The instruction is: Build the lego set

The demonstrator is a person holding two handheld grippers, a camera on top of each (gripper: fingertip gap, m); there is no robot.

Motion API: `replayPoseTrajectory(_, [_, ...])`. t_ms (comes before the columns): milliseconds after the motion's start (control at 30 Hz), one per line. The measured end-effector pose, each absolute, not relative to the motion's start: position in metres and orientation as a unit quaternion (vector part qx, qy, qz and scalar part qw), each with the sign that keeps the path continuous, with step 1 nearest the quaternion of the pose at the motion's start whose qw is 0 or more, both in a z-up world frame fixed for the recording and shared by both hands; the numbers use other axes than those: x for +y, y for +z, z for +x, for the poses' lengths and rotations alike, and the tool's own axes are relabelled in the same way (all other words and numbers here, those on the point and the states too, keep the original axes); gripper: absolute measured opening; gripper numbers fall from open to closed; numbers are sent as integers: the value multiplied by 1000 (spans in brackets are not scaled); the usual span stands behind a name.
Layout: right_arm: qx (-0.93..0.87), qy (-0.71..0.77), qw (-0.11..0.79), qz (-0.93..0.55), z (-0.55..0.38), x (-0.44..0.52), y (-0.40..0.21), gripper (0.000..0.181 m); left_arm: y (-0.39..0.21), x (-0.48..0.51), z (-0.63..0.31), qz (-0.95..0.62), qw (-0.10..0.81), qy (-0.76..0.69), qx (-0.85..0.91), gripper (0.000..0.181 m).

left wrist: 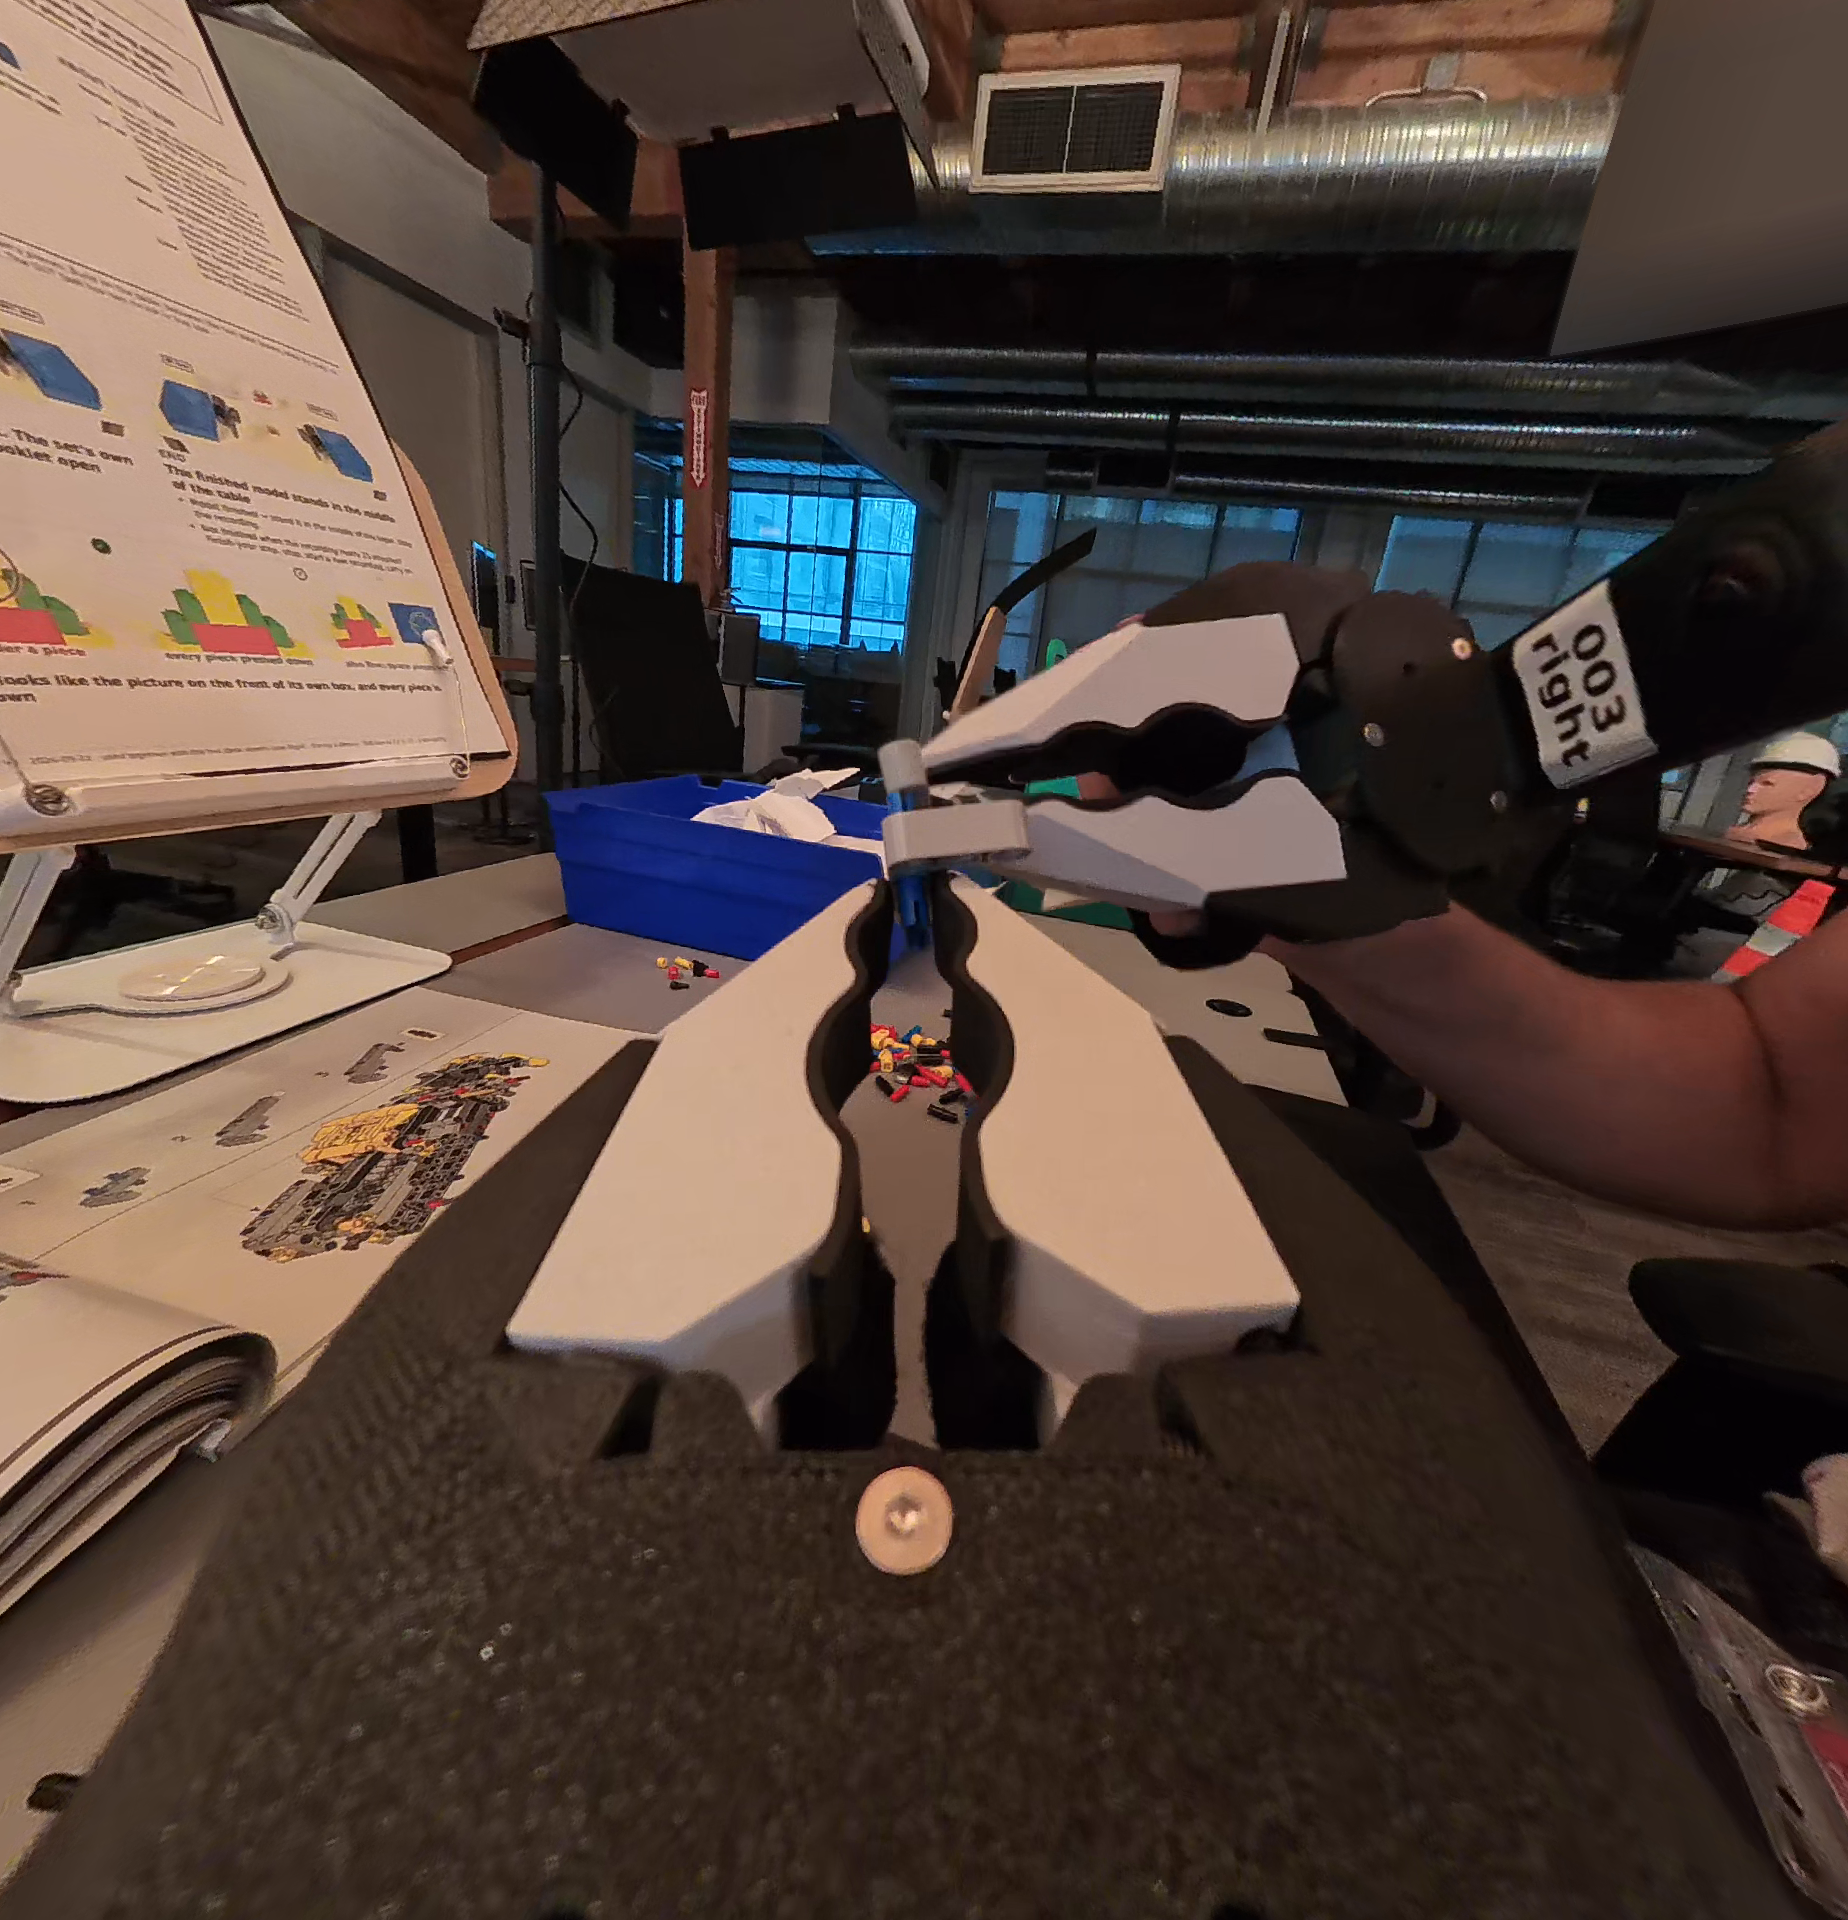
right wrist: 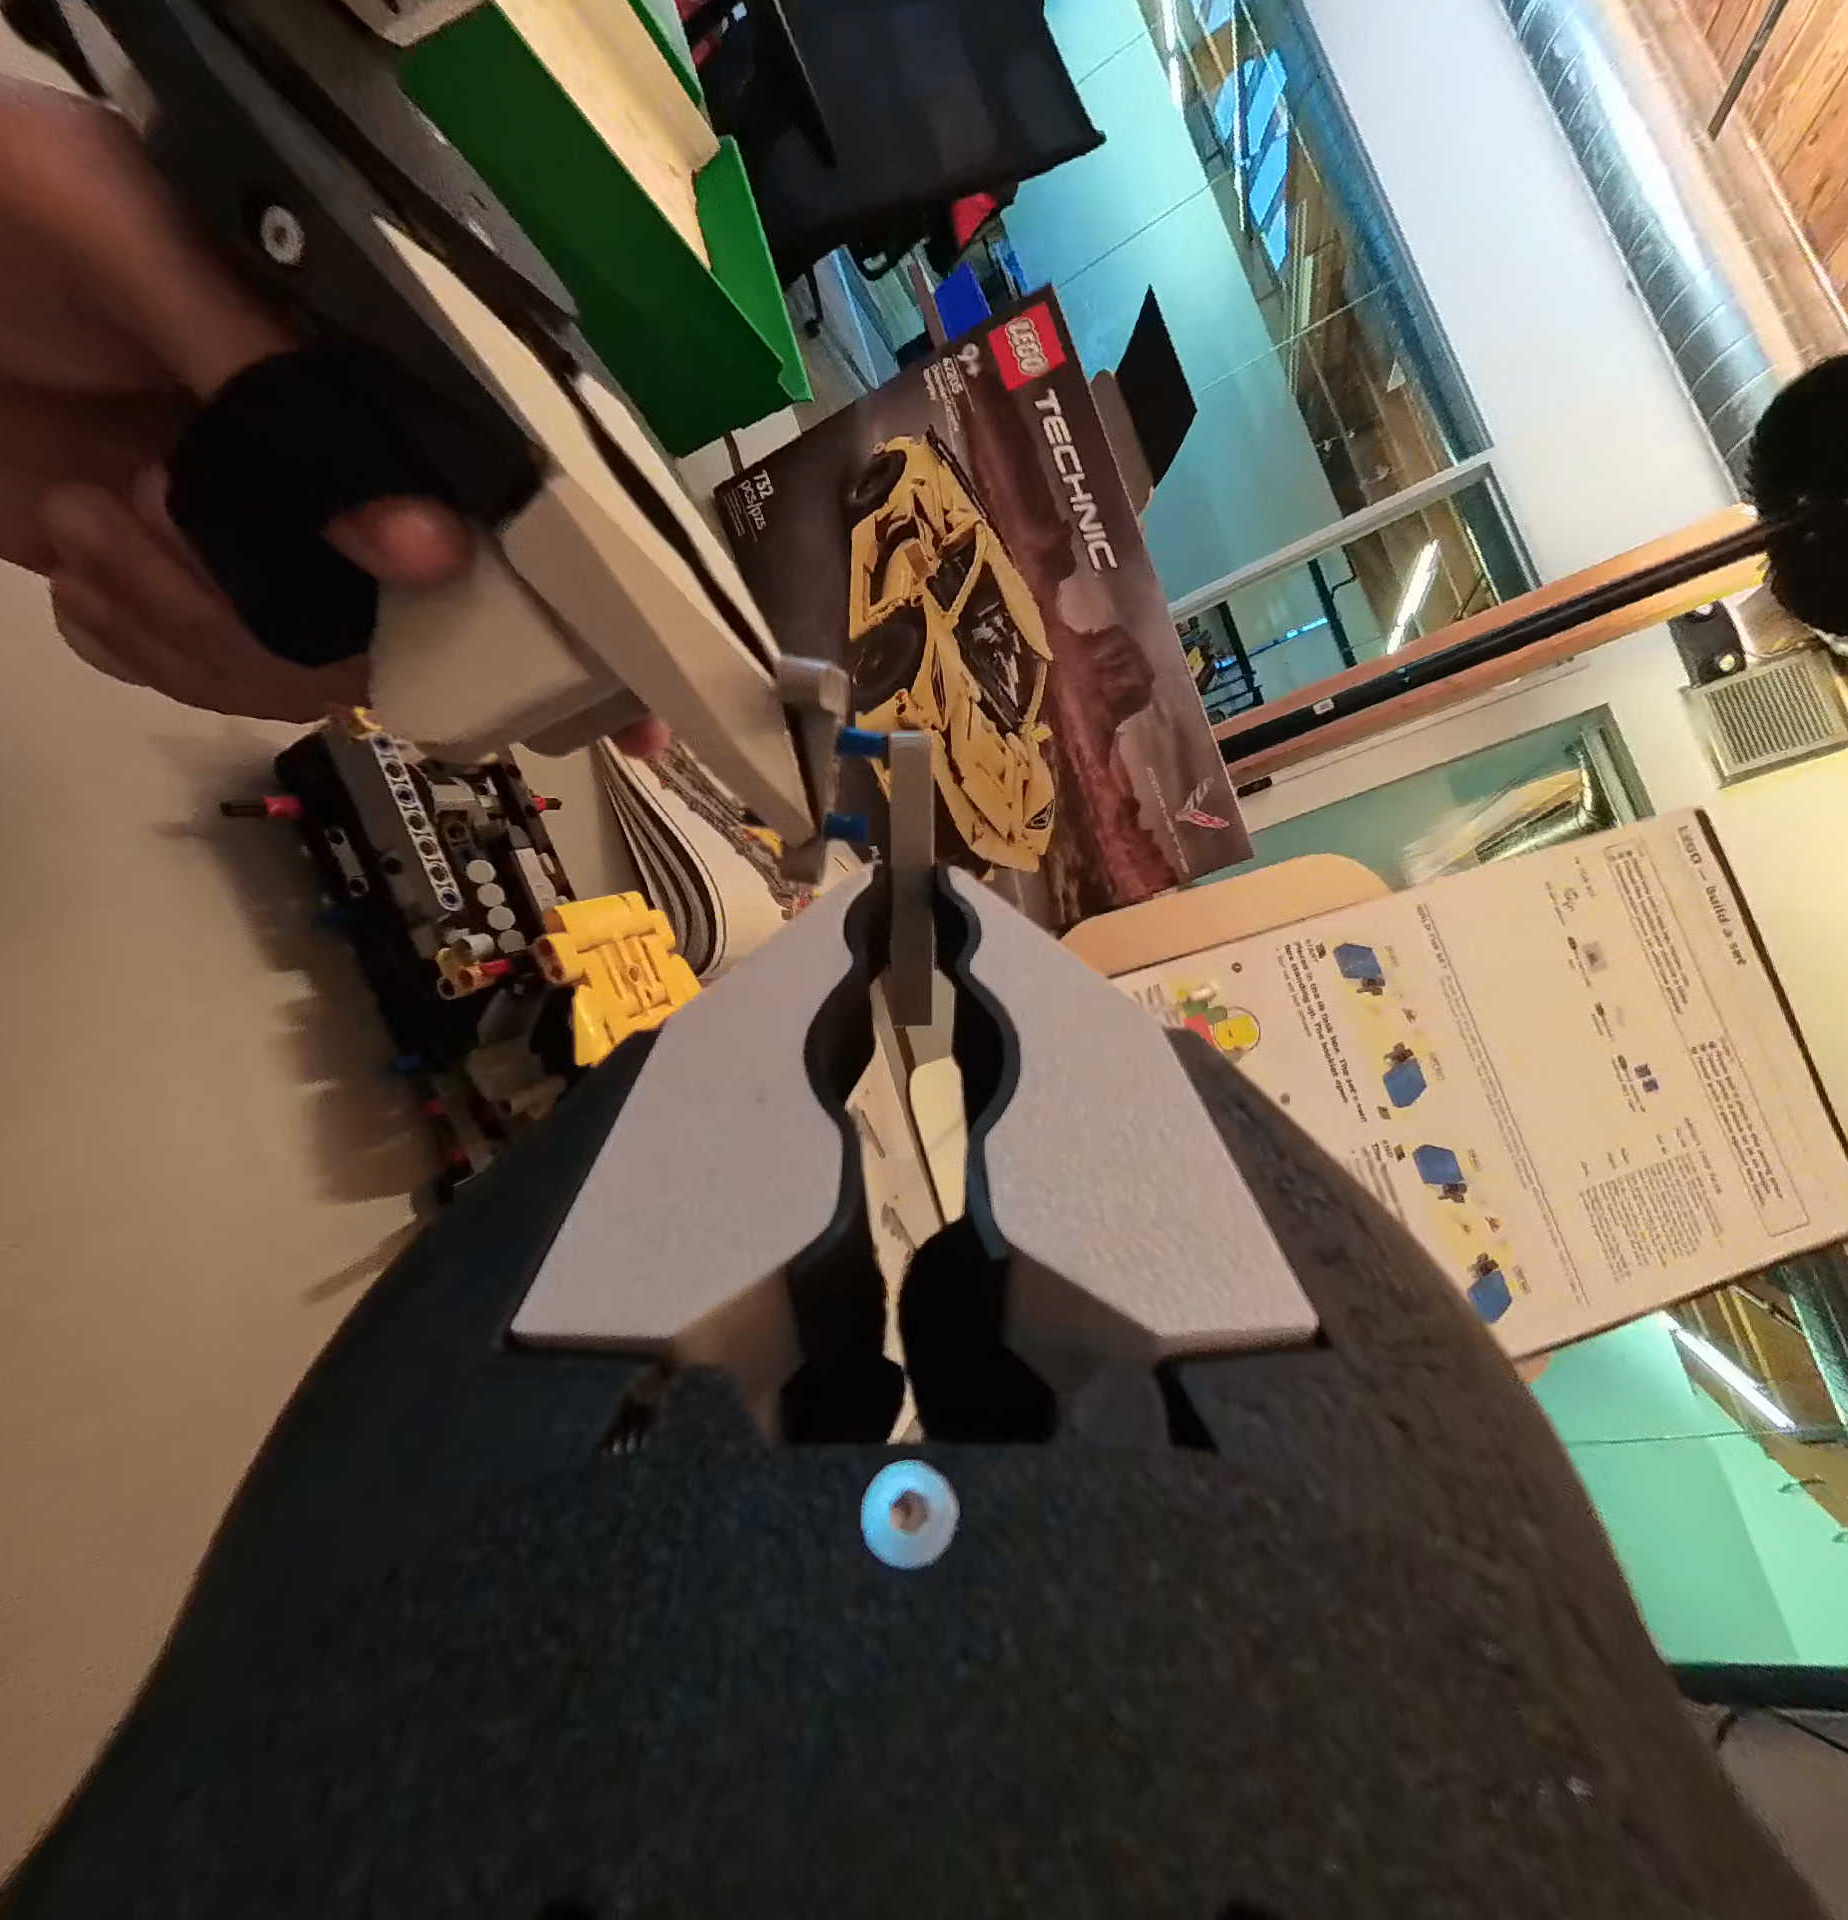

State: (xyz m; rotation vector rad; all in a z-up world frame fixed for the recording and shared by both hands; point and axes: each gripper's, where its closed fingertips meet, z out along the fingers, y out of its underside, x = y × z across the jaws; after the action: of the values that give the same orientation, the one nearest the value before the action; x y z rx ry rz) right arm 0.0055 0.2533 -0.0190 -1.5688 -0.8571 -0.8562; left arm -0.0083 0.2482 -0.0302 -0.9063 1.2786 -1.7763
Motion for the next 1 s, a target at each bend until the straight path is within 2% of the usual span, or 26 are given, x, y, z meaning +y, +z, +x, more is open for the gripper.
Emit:
replayPoseTrajectory(467, [-388, -391, 512, -659, 7, 253, -27, 7, -39, 246, -5, -369, 354, -687, 516, 7])
replayPoseTrajectory(1000, [-365, -366, 514, -685, 12, 255, -31, 7, -41, 246, -3, -373, 351, -684, 519, 7])
